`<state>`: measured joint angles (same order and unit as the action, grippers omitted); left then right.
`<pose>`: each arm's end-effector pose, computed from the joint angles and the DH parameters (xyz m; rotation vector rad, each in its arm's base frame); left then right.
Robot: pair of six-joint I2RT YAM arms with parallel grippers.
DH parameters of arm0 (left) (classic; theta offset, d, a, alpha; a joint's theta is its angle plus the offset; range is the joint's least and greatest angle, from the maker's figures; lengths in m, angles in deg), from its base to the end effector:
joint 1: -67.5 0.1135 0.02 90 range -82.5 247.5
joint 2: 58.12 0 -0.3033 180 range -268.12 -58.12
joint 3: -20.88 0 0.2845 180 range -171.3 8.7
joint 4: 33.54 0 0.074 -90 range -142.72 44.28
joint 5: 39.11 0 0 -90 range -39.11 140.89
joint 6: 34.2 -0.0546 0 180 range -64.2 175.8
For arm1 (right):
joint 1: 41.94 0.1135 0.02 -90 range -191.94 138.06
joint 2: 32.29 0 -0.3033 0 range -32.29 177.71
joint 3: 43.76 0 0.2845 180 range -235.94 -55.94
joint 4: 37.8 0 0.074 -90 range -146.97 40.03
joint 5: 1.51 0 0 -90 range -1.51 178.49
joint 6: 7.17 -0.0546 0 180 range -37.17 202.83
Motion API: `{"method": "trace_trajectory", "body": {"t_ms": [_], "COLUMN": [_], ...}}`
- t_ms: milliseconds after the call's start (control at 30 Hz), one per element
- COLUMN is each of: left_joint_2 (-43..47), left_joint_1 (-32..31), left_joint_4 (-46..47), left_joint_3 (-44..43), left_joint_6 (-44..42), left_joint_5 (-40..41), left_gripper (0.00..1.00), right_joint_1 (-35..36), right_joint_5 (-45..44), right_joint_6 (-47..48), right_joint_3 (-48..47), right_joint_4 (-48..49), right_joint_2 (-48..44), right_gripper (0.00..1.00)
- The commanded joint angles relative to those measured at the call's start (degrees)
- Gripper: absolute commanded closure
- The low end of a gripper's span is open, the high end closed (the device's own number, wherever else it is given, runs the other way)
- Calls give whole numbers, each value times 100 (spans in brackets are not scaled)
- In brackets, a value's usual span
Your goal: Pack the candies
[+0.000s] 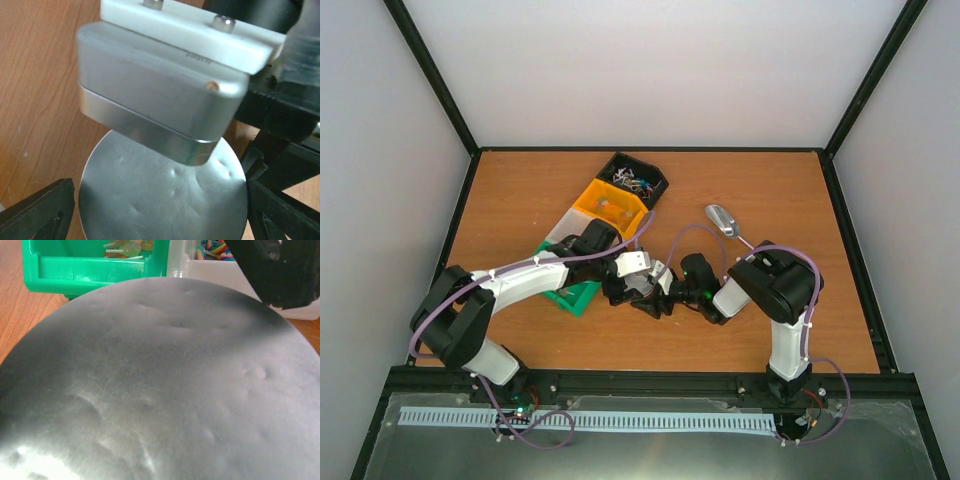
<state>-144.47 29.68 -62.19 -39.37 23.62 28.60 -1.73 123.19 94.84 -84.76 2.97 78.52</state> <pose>0.2464 -0.2175 0.1893 1.5606 1.9562 -0.5305 0.2319 0.2367 0.0723 -1.2554 1.6947 0.9259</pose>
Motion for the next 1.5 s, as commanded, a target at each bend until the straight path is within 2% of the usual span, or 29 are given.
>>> {"method": "trace_trajectory", "body": {"t_ms": [0, 133, 367, 767, 1267, 1467], "left_joint_2": [-118, -156, -223, -233, -318, -263], "left_joint_1": [4, 5, 3, 3, 3, 4], "left_joint_4": [-139, -306, -442, -648, -320, -191], "left_joint_3": [-336, -442, -522, -595, -361, -301], "left_joint_6": [-172, -223, -342, -540, -393, -375], "left_joint_5": [-38, -78, -85, -81, -27, -20], "left_gripper": [4, 2, 7, 1, 0, 5], "right_joint_1": [31, 36, 31, 31, 31, 31], "right_joint_5": [11, 21, 19, 28, 11, 27], "right_joint_6": [-32, -28, -27, -23, -33, -32], "right_joint_3": [115, 110, 110, 103, 83, 82], "right_joint_4": [-371, -373, -381, -385, -414, -413], "right_joint_2": [91, 97, 98, 95, 102, 112], "right_gripper": [74, 74, 74, 74, 74, 74]}}
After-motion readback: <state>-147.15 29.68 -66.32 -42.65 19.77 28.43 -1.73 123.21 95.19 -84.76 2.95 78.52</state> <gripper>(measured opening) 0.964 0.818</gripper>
